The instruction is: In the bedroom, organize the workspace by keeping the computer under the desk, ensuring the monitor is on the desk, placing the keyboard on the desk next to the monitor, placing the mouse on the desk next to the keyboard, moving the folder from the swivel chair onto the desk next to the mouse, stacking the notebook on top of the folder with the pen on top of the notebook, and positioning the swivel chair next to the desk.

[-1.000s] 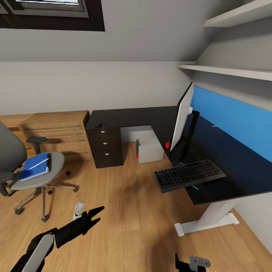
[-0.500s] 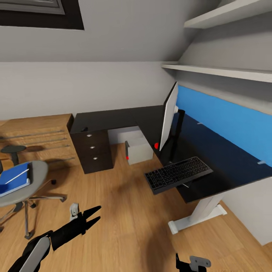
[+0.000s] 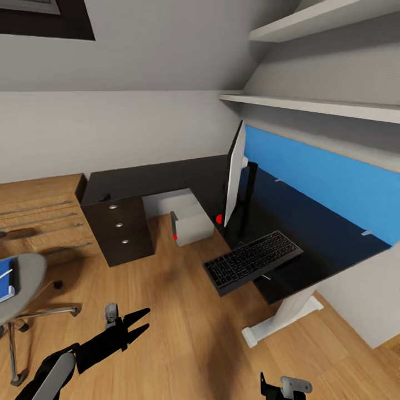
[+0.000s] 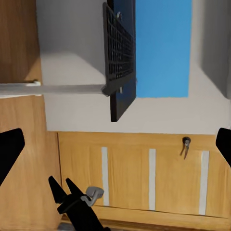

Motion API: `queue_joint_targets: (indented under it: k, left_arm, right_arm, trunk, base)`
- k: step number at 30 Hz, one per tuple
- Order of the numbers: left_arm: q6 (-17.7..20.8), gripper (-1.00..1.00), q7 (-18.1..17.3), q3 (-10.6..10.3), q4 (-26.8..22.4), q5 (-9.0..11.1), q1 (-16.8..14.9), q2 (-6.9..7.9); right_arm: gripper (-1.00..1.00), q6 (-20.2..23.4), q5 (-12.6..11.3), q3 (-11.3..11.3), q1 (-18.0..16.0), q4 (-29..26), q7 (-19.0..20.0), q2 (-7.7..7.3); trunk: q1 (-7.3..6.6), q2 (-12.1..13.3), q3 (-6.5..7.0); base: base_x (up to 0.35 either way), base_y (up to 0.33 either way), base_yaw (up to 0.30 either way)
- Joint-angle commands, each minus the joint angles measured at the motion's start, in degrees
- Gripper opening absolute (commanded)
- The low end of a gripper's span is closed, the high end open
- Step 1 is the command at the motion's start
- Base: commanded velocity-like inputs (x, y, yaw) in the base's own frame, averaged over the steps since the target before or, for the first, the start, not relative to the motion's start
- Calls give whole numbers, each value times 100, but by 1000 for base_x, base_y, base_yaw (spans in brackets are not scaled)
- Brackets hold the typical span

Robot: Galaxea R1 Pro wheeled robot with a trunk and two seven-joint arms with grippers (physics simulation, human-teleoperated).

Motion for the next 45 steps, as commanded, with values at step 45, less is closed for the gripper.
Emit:
queue_joint_targets:
  k: [45]
  left_arm:
    - [-52, 100, -27, -438, -29, -111, -2, -23]
  right_arm:
    - [100, -9, 59, -28, -5, 9, -48, -44]
  trunk:
    - [2, -3, -5]
  base:
    - [95, -45, -16]
